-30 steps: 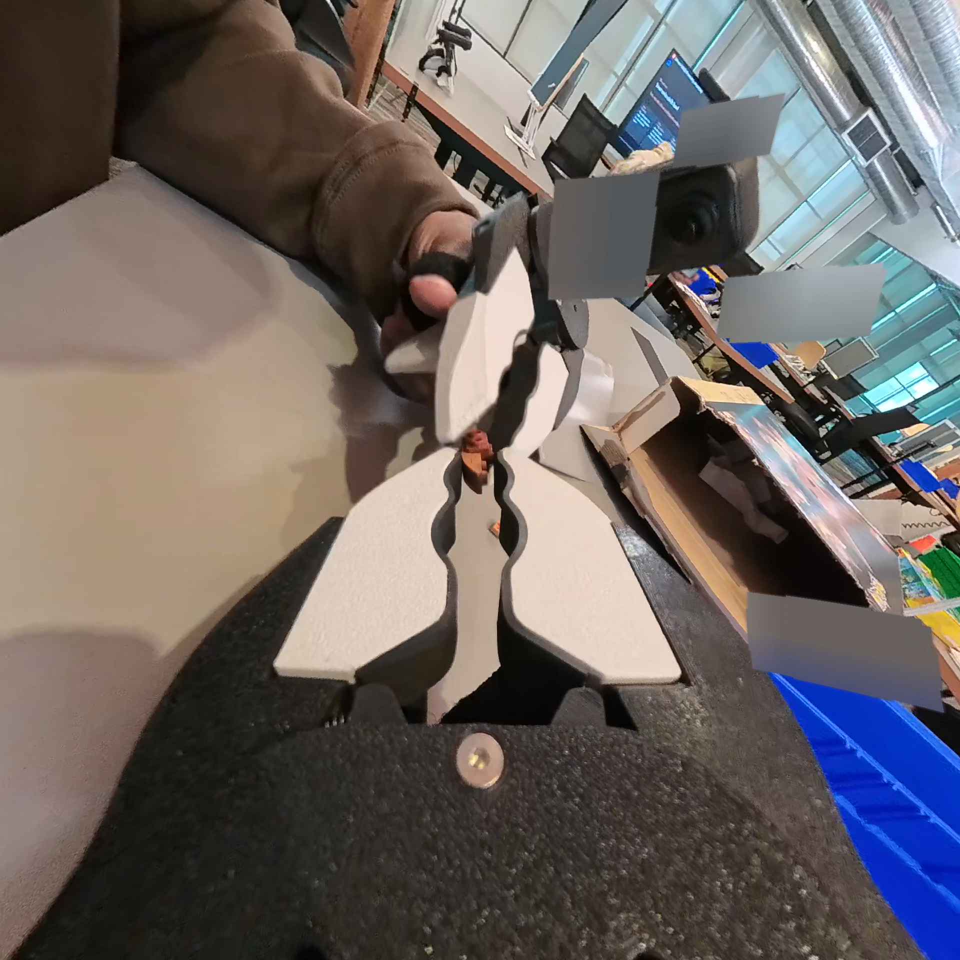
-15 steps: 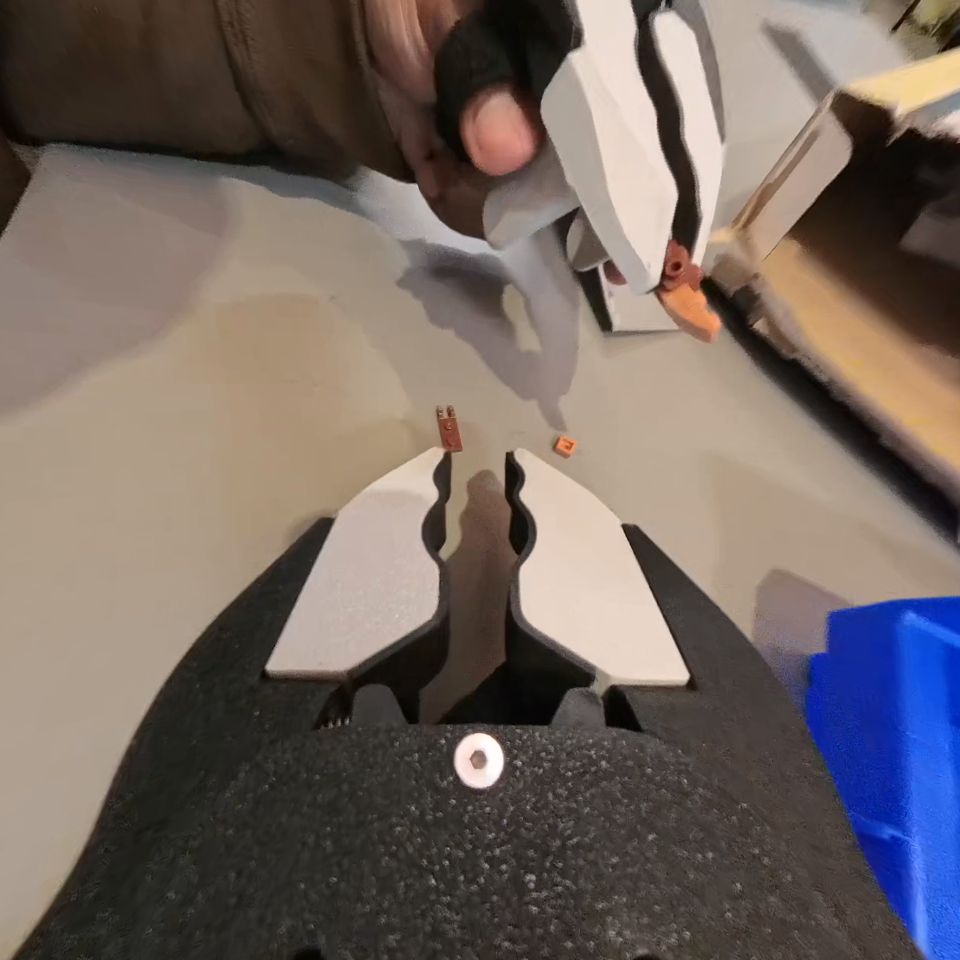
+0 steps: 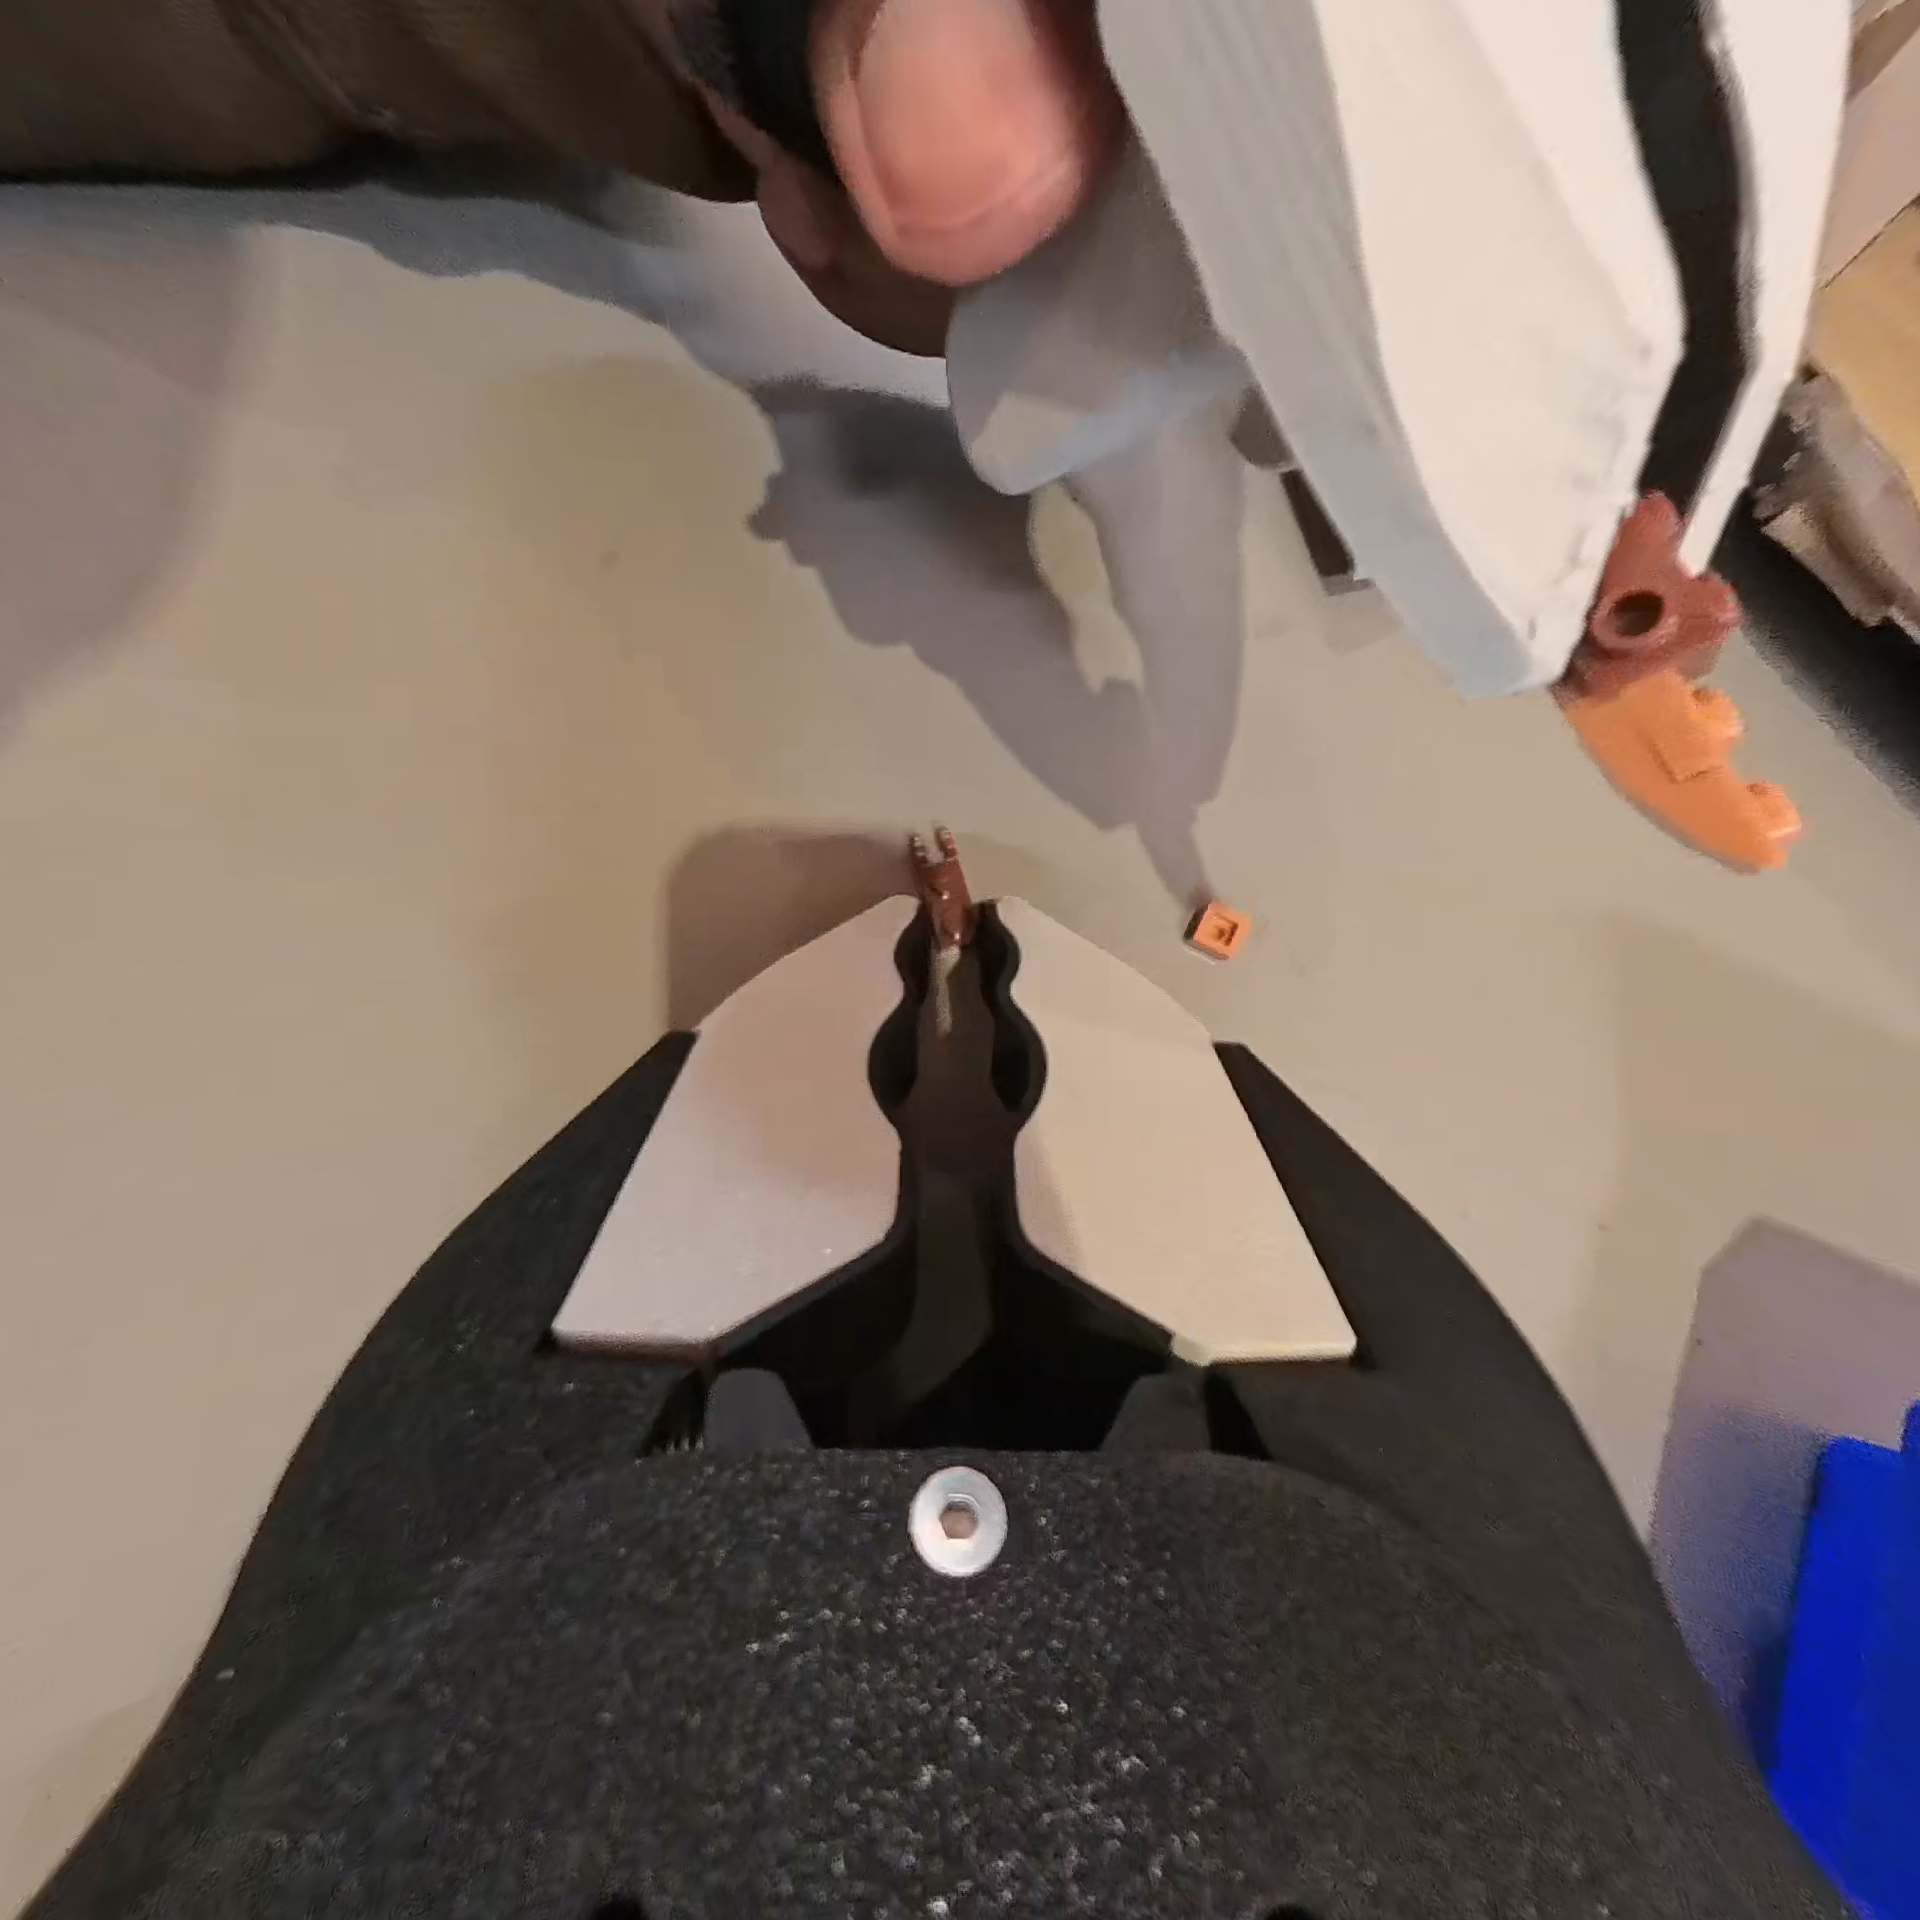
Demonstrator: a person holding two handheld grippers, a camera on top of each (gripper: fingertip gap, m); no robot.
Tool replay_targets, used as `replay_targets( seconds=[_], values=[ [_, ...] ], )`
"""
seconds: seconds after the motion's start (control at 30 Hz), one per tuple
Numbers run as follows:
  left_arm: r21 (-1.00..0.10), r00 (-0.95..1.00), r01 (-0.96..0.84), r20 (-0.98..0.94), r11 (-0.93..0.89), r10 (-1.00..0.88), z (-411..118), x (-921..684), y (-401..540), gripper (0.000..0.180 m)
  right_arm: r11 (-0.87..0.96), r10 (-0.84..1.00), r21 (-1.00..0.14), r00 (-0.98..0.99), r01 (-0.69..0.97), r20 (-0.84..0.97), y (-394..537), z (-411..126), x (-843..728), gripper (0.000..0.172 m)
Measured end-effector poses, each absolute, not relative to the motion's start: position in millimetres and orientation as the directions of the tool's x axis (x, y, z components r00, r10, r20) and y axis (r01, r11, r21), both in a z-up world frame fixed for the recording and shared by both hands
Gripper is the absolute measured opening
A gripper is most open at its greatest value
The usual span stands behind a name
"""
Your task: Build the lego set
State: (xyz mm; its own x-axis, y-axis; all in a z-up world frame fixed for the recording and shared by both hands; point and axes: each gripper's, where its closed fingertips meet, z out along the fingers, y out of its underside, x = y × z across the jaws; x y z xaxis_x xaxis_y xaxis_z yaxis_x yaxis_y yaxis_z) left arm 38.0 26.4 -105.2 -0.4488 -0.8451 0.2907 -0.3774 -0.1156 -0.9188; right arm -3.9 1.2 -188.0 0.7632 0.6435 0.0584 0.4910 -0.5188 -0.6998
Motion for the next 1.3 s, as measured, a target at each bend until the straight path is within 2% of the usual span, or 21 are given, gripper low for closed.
replay_targets(
  seconds=[0.67,0.8,0.87,1.07,1.3],
  values=[
    [-0.914,-0.409,-0.403,0.221,-0.042,-0.885,-130,46,20,0.013,-0.674,0.368,-0.667,0.927,0.318,0.071,-18,-189,80,0.008],
    [-0.914,-0.407,-0.404,0.219,-0.040,-0.887,-131,46,20,0.013,-0.678,0.368,-0.659,0.927,0.325,0.078,-20,-189,79,0.010],
    [-0.914,-0.407,-0.405,0.218,-0.039,-0.887,-131,47,20,0.013,-0.685,0.349,-0.661,0.935,0.305,0.071,-19,-189,82,0.018],
    [-0.914,-0.405,-0.404,0.212,-0.034,-0.889,-131,47,20,0.013,-0.707,0.358,-0.658,0.933,0.259,-0.018,-22,-189,68,0.025],
    [-0.919,-0.395,-0.393,0.208,-0.040,-0.895,-129,47,23,0.013,-0.635,0.500,-0.675,0.866,0.376,0.012,-26,-186,34,0.026]
  ],
)
